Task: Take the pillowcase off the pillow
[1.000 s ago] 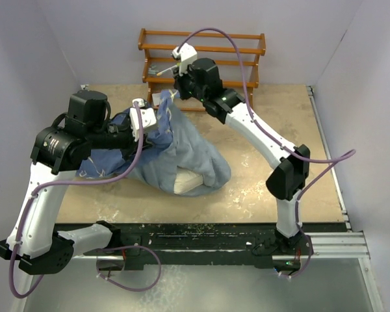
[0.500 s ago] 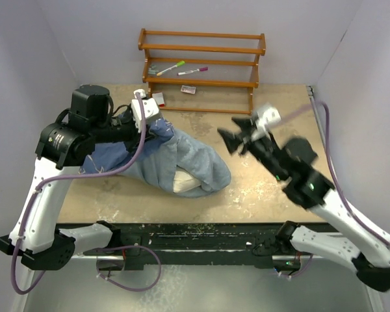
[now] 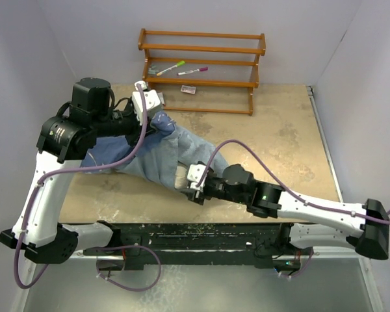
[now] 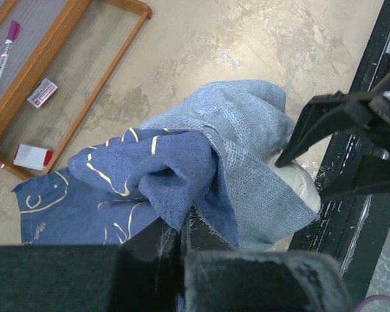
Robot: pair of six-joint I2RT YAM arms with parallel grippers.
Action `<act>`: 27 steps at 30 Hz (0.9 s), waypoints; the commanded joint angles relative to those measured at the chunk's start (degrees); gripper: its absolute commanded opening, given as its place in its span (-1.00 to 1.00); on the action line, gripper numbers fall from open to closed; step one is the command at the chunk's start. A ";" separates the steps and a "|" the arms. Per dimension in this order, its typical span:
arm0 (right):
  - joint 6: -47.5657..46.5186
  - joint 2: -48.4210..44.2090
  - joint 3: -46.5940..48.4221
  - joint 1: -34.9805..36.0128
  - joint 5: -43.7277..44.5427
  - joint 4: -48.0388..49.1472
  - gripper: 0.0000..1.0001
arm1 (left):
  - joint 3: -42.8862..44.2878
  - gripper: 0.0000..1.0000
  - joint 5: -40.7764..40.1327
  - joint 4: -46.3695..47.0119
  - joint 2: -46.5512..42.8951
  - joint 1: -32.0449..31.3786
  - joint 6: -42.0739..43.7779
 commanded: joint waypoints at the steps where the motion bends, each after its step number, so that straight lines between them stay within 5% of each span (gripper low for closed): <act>1: -5.07 2.21 2.51 1.98 0.60 3.99 0.34 | 3.30 -1.00 0.49 3.90 -1.60 0.12 -0.70; 13: -9.94 10.42 3.43 2.24 6.70 7.77 0.37 | 4.19 -1.00 1.75 2.79 -2.50 0.08 -1.13; 20: -12.53 16.03 3.29 2.71 17.26 16.79 0.29 | 6.43 -1.00 4.01 0.66 -2.49 0.08 -1.02; 21: -12.51 16.52 3.80 2.71 17.08 17.13 0.17 | 6.67 -1.00 4.42 0.31 -2.59 0.08 -0.94; 25: -10.41 15.04 9.68 1.86 15.80 15.25 -0.87 | 4.91 -1.00 3.82 -0.83 -3.57 0.08 1.49; 27: -4.82 12.16 15.00 -1.48 11.49 11.28 -1.00 | 0.69 -0.88 0.54 -0.82 -5.30 0.08 5.35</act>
